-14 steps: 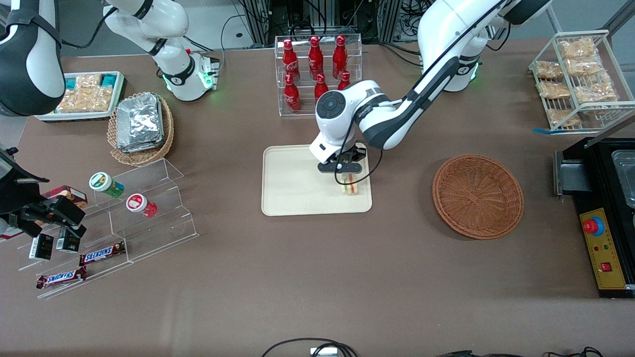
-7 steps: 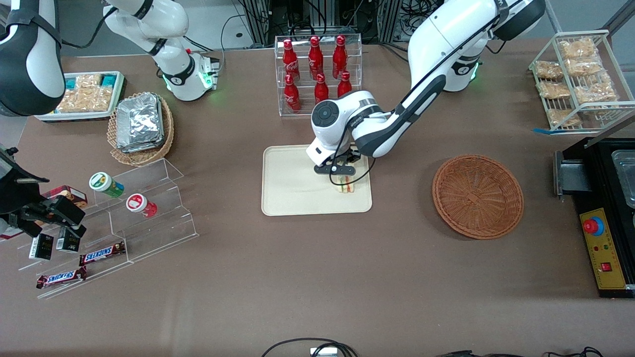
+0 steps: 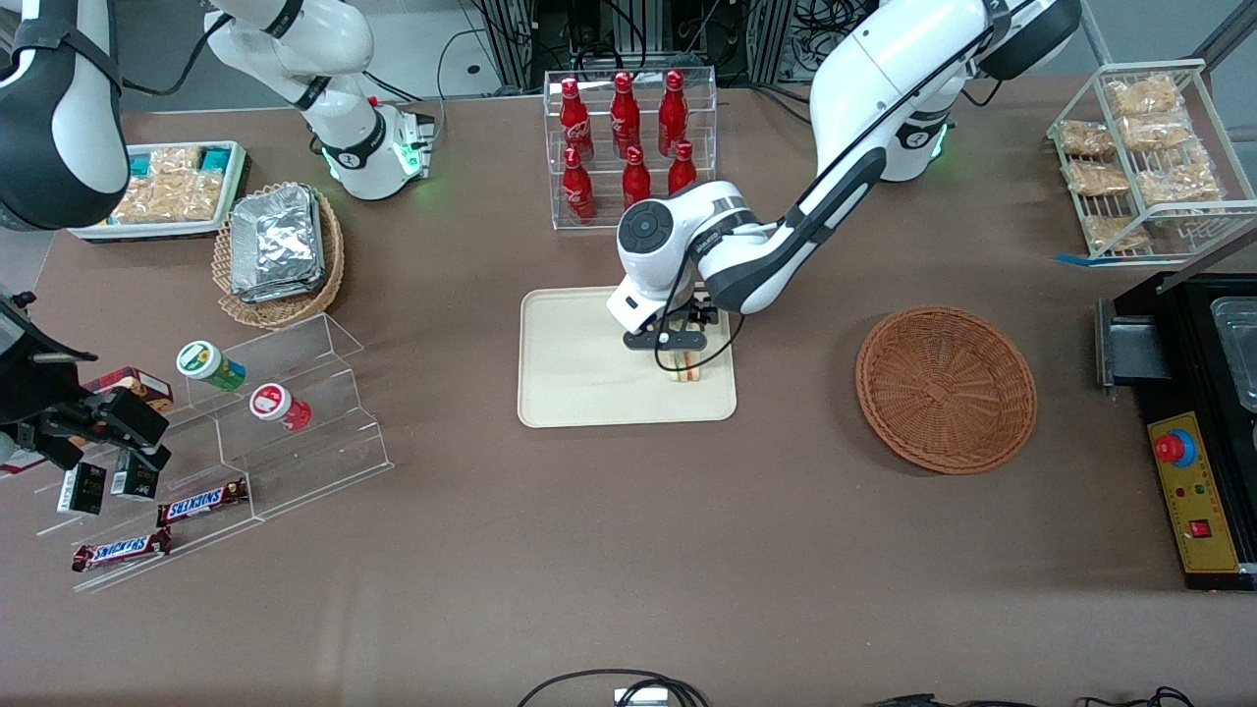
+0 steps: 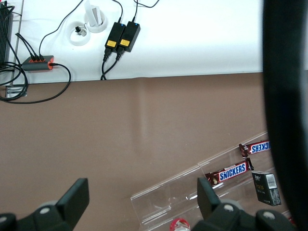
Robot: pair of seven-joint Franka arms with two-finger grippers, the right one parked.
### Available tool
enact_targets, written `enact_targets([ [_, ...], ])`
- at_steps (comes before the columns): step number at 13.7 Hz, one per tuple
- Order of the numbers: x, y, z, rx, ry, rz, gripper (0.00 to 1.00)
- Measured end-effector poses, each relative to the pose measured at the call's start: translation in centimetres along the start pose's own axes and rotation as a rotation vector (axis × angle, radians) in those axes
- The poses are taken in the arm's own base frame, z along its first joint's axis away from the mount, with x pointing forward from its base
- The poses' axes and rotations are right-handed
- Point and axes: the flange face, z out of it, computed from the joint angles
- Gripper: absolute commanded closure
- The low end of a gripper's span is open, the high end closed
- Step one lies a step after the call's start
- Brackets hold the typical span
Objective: Place sandwich from basket to tray
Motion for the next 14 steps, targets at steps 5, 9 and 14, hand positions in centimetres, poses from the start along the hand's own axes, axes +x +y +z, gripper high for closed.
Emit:
enact_targets([
  [5,7.4,-6.6,-6.4,-0.051,0.058,-0.196,0.0],
  [9,11.8,-12.7,-12.4,-0.004,0.045,-0.339,0.0],
  [14,15.9,-21.0,-18.7,-0.075,0.045,-0.502,0.0],
])
